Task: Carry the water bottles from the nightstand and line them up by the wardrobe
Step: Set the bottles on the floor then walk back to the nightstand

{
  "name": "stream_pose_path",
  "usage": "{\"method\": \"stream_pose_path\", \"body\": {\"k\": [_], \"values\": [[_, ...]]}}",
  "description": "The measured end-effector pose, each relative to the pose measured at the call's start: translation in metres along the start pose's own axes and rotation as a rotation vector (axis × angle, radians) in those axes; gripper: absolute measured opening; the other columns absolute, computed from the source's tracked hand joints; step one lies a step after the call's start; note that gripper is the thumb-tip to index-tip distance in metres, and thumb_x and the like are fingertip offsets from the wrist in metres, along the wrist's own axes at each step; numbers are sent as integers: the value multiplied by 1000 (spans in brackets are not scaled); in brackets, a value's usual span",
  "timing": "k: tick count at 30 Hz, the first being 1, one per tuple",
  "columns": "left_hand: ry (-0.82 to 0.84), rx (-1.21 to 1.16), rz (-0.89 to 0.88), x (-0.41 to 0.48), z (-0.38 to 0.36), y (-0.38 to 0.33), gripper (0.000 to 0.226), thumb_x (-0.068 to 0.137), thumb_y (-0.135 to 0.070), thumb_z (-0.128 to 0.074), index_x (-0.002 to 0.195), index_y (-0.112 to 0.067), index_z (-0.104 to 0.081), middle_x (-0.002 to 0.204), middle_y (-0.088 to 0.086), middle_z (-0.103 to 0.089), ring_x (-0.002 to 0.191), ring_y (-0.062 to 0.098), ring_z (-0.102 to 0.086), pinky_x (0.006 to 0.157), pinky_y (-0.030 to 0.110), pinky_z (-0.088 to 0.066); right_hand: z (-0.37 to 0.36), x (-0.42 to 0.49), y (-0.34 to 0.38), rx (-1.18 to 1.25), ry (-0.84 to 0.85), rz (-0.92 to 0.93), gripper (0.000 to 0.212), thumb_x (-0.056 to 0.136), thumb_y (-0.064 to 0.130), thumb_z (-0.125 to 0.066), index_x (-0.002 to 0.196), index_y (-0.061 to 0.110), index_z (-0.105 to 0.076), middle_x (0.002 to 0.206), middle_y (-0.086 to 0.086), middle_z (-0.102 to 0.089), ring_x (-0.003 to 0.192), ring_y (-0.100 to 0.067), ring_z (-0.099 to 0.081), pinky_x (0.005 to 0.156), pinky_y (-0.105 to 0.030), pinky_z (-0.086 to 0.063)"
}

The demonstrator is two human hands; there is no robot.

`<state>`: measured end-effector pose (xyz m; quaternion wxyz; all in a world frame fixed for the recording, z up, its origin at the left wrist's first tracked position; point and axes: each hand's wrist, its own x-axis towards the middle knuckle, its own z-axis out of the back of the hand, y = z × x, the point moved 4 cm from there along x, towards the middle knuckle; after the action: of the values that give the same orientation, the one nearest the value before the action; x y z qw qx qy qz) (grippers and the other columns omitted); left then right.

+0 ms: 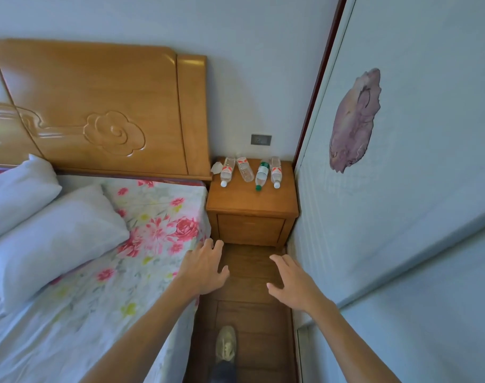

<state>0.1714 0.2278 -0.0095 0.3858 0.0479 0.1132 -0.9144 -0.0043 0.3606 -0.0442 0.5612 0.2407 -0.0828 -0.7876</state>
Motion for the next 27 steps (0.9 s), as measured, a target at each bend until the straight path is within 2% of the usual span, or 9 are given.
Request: {"method": "stream_pose_path", "body": {"k": [5, 15, 21, 27], "values": [[24, 9, -32, 64, 10, 20, 62, 93, -51, -45, 144, -18, -33, 140, 7, -47, 120, 24, -55, 90, 32, -52, 24, 53, -2, 28, -19, -33, 68, 97, 44, -54, 154, 24, -23, 156, 3, -32, 142, -17, -35, 110, -28, -40], [67, 45, -88, 166, 25, 51, 62, 92, -55, -44, 142, -20, -33, 138, 5, -48, 122, 24, -52, 93, 36, -53, 59, 142, -5, 43, -37, -97, 68, 97, 45, -54, 154, 24, -23, 155, 3, -32, 142, -17, -35, 111, -30, -39], [112, 19, -108, 215, 29, 57, 62, 93, -54, -46, 144, -21, -32, 145, 5, -43, 128, 25, -49, 98, 38, -51, 72, 177, -18, 56, -27, -132, 67, 97, 45, -53, 153, 24, -23, 154, 3, -34, 141, -17, -36, 110, -30, -38], [139, 6, -76, 267, 29, 60, 58, 91, -54, -46, 139, -21, -36, 138, 5, -48, 121, 23, -52, 93, 36, -52, 93, 235, -38, 46, -5, -110, 65, 96, 46, -55, 150, 24, -27, 148, 2, -37, 136, -18, -40, 109, -33, -42]]}}
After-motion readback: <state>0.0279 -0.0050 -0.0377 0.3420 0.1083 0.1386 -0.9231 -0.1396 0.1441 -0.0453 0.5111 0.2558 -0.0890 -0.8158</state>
